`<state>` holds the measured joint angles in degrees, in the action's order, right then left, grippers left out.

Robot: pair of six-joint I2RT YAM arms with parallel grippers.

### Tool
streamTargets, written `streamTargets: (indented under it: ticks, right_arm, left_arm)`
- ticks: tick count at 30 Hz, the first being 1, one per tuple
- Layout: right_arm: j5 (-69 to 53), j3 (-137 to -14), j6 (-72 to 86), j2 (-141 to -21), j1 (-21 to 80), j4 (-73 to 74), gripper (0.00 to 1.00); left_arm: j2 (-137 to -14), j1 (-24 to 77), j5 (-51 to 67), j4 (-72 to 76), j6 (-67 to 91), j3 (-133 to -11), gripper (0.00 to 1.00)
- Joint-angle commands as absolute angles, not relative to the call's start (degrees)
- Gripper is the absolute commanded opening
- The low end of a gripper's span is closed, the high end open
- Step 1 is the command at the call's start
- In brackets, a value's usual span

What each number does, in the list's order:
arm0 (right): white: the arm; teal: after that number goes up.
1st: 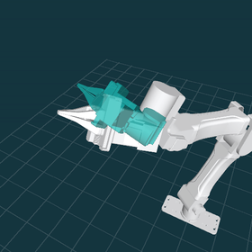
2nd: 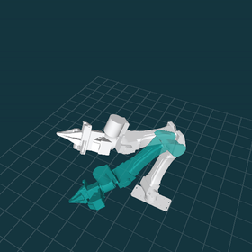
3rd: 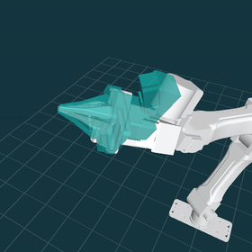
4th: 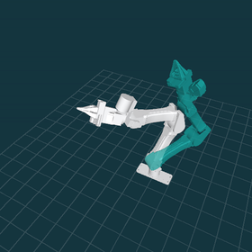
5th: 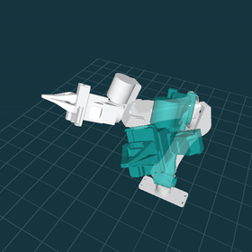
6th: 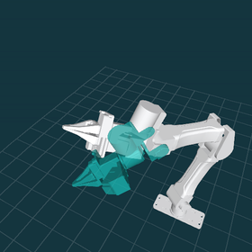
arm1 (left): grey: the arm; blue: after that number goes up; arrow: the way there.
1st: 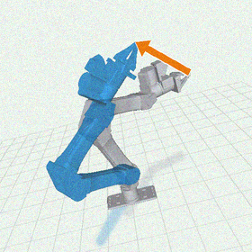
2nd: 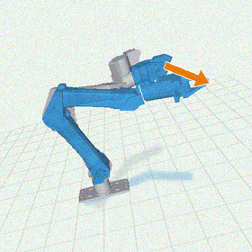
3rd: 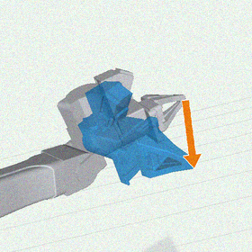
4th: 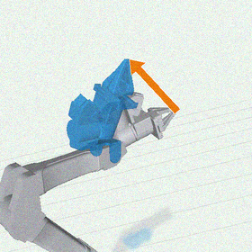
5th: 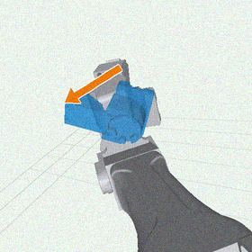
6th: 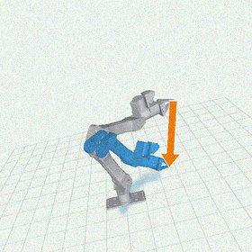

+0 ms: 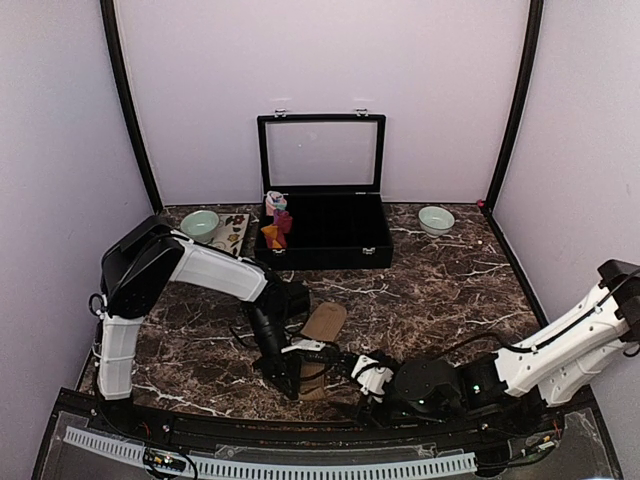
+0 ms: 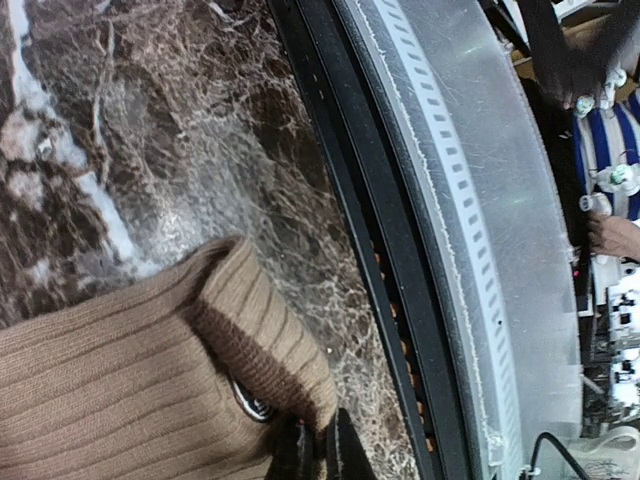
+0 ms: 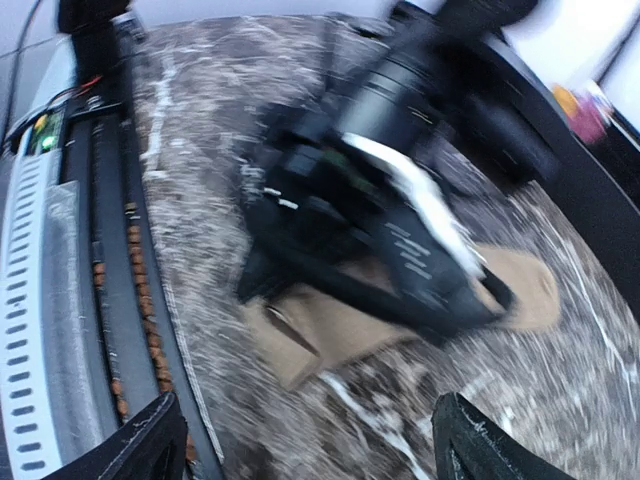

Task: Roll the socks
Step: Roll the sock at the center of the board.

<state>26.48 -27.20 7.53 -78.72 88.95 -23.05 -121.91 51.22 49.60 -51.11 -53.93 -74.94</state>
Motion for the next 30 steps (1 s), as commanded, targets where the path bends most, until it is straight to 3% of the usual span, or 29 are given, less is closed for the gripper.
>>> streamTargets:
  ticks: [1, 6, 11, 13, 30]
  right_arm:
    - [23.52, -33.55, -3.76, -85.0, 92.07, -20.57, 0.85]
    - [18.61, -37.01, -10.72, -89.14, 91.75, -21.19, 0.81]
    - [10.33, -37.33, -11.46, -93.61, 87.99, -26.12, 0.58]
    - [8.2, -37.13, -11.31, -95.29, 86.27, -29.15, 0.53]
    - [8.16, -40.44, -14.42, -106.83, 83.06, -34.81, 0.47]
  left_arm:
    - [-127.38, 50.18, 47.1, -60.3, -57.15, -77.57, 0.0]
    - [-130.89, 49.51, 47.31, -63.61, -57.85, -81.08, 0.0]
    - [-131.79, 49.29, 46.22, -62.91, -56.95, -82.83, 0.0]
    - [-132.42, 49.22, 45.13, -63.05, -56.57, -83.56, 0.0]
    - [-132.81, 49.22, 42.92, -62.49, -55.49, -84.16, 0.0]
